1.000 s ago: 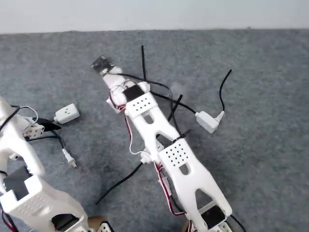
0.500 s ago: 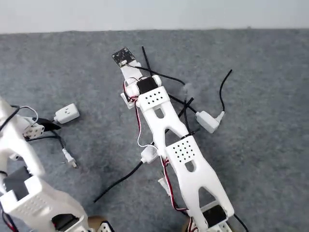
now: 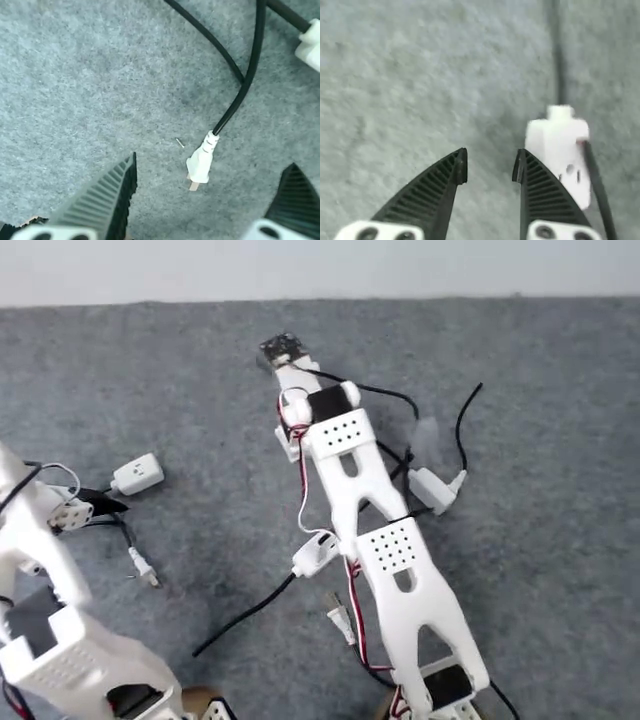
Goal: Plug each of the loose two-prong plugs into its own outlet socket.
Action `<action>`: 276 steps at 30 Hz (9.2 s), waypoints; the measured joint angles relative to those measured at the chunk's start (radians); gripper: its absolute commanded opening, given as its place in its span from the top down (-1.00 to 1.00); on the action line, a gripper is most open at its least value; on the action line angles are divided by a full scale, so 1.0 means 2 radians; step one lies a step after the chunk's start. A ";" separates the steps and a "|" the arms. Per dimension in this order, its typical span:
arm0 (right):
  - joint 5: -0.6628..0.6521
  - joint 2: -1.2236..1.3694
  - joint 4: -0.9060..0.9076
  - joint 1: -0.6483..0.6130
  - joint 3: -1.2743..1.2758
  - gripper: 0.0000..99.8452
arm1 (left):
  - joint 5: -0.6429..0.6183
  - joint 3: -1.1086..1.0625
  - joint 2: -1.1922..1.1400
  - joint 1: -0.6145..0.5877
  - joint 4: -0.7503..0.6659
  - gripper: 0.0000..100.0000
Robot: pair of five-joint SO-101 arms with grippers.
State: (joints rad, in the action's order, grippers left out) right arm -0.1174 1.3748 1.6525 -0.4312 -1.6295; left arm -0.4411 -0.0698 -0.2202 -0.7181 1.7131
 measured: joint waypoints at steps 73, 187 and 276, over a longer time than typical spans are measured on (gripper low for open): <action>-0.030 -0.179 0.052 -0.035 -0.001 0.67 | 0.005 0.037 0.218 0.036 0.002 0.18; -0.183 -0.891 -0.282 -0.203 1.334 0.87 | 0.410 -0.464 0.664 0.343 -0.153 0.18; -0.259 -0.892 0.052 -0.117 0.776 0.98 | 0.221 -0.295 0.688 0.470 -0.249 0.17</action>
State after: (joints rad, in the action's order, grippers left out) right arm -0.6345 -0.4097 1.7568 -0.6644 -0.0767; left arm 0.0008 -0.6590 1.1561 0.2209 1.2144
